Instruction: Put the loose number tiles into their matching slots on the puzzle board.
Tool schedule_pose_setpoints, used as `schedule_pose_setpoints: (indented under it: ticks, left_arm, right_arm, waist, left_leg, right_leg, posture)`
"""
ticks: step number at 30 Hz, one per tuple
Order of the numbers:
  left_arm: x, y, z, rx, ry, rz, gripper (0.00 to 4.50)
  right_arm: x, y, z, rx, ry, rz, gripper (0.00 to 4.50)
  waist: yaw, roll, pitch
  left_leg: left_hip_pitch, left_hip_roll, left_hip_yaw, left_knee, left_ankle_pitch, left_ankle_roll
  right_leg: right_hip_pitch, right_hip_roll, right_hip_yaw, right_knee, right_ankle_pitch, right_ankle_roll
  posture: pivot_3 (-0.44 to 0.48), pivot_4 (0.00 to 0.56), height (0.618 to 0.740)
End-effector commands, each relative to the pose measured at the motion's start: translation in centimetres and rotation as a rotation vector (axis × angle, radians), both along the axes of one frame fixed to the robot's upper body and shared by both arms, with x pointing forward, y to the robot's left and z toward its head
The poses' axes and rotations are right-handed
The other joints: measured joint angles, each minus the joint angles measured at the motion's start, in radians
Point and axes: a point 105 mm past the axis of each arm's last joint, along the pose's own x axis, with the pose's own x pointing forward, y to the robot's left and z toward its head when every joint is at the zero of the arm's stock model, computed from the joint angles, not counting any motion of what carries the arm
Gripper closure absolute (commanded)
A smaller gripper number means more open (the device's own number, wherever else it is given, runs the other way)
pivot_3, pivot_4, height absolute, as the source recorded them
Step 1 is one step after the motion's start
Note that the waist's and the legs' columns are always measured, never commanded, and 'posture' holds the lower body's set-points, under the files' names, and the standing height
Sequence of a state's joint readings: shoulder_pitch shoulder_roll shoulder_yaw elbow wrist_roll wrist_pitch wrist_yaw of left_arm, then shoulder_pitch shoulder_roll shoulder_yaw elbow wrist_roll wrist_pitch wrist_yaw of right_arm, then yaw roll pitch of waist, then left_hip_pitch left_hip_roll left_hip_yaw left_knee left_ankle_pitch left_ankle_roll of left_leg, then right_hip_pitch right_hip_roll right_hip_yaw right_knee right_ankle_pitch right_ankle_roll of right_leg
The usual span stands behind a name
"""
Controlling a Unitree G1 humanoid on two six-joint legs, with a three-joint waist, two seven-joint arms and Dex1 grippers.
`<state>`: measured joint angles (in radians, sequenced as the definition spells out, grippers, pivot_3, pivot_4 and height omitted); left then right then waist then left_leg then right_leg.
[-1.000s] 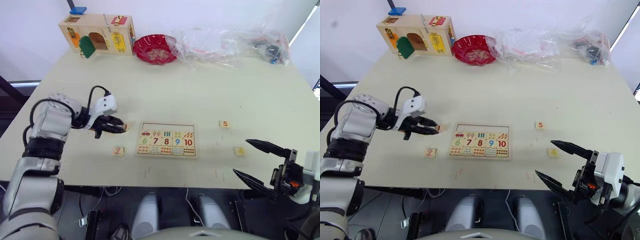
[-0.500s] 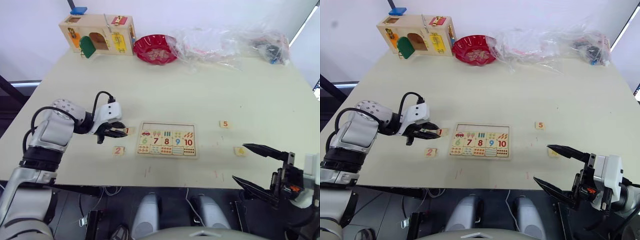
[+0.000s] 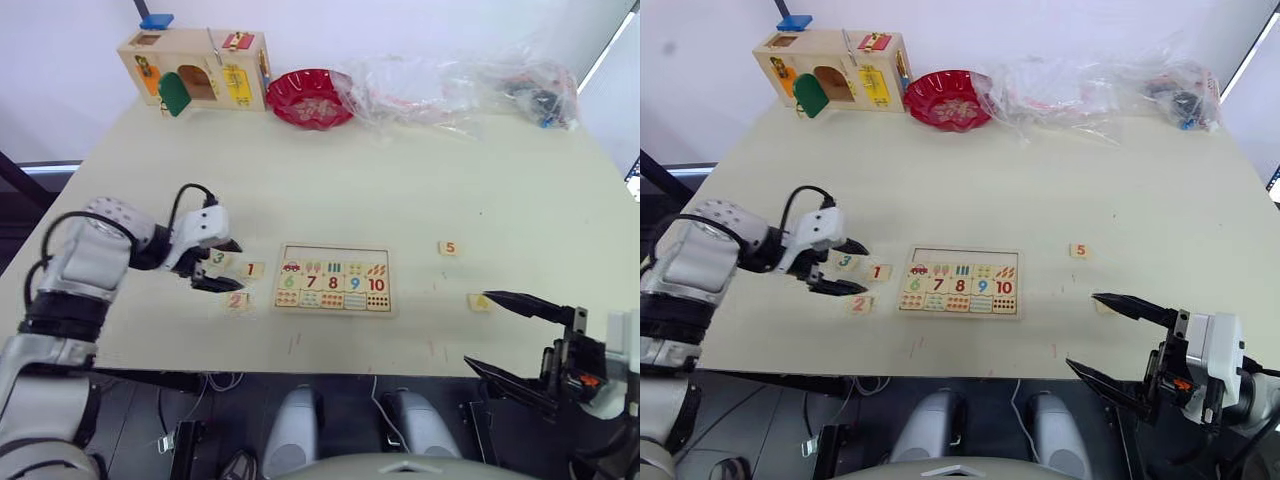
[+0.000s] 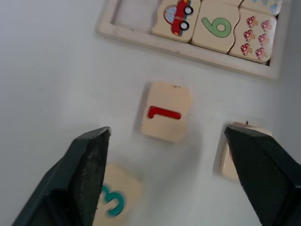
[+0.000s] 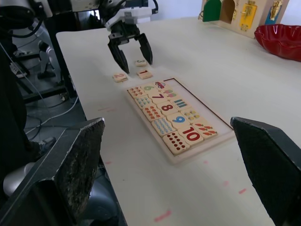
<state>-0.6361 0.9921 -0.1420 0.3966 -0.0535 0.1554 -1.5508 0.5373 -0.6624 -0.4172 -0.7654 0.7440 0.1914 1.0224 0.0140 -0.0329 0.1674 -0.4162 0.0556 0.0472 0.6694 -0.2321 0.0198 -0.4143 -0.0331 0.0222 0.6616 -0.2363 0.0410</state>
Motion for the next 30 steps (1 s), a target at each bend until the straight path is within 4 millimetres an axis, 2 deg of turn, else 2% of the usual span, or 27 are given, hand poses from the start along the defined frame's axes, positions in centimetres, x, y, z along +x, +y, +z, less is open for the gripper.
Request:
schedule_pose_setpoints:
  ticks: [1,4,10,14,15,16,17,30]
  left_arm:
    - [-0.2,-0.2,1.1,-0.099,0.000,-0.100,0.52]
    - [0.2,-0.4,0.9,-0.113,0.002,-0.135,0.52]
    - [0.6,-0.7,-1.2,-0.140,0.018,-0.163,0.52]
    - [0.9,-0.7,-1.9,-0.153,0.023,-0.157,0.52]
    - [0.8,-0.6,-2.0,-0.149,0.026,-0.156,1.03]
    - [0.8,-0.5,-2.1,-0.146,0.027,-0.156,1.23]
    - [0.9,-0.4,-2.2,-0.143,0.025,-0.156,1.73]
    - [1.1,-0.4,-2.7,-0.115,0.027,-0.172,1.73]
  right_arm:
    - [0.1,0.1,0.4,-0.006,-0.023,0.025,0.00]
    - [0.1,0.0,0.5,-0.009,-0.024,0.027,0.00]
    - [0.1,-0.2,0.6,-0.019,-0.021,0.020,0.00]
    - [0.0,-0.2,0.5,-0.021,-0.020,0.015,0.00]
    - [0.0,-0.2,0.5,-0.022,-0.020,0.014,0.00]
    - [-0.1,-0.2,0.5,-0.022,-0.020,0.013,0.00]
    - [-0.1,-0.2,0.6,-0.022,-0.020,0.013,0.00]
    - [-0.4,-0.3,0.6,-0.028,-0.016,0.001,0.00]
  waist:
    - [0.000,0.000,0.000]
    - [0.002,0.000,0.000]
    - [0.001,0.000,0.000]
    - [0.000,0.000,0.000]
    - [0.000,0.000,0.000]
    - [0.000,0.000,0.000]
    - [0.000,0.000,0.000]
    - [0.000,0.000,0.000]
  left_leg:
    - [0.000,0.000,0.000,0.000,0.000,0.000]
    - [0.000,-0.001,0.001,0.000,0.000,0.000]
    - [0.000,-0.001,0.000,0.000,0.000,0.000]
    - [0.000,-0.001,0.000,0.000,0.000,0.000]
    - [0.000,-0.001,0.000,0.000,0.000,0.000]
    - [0.000,0.000,0.000,0.000,0.000,0.000]
    - [0.000,0.000,0.000,0.000,0.000,0.000]
    - [0.000,0.000,0.000,0.000,0.000,0.000]
  right_leg:
    - [0.000,0.000,0.000,0.000,0.000,0.000]
    - [0.000,-0.001,0.001,0.000,0.000,0.000]
    - [0.000,0.000,0.000,0.000,0.000,0.000]
    - [0.000,0.000,0.000,0.000,0.001,0.000]
    - [0.000,0.000,0.000,0.000,0.001,0.000]
    - [0.000,0.000,0.000,0.000,0.001,0.000]
    - [0.000,0.000,0.000,0.000,0.001,0.000]
    - [0.000,0.000,0.000,0.000,0.001,-0.001]
  posture:
    - [0.000,0.150,0.740]
    - [0.000,0.150,0.740]
    - [0.000,0.150,0.740]
    - [0.000,0.150,0.740]
    - [0.000,0.150,0.740]
    - [0.000,0.150,0.740]
    - [0.000,0.150,0.740]
    - [0.000,0.150,0.740]
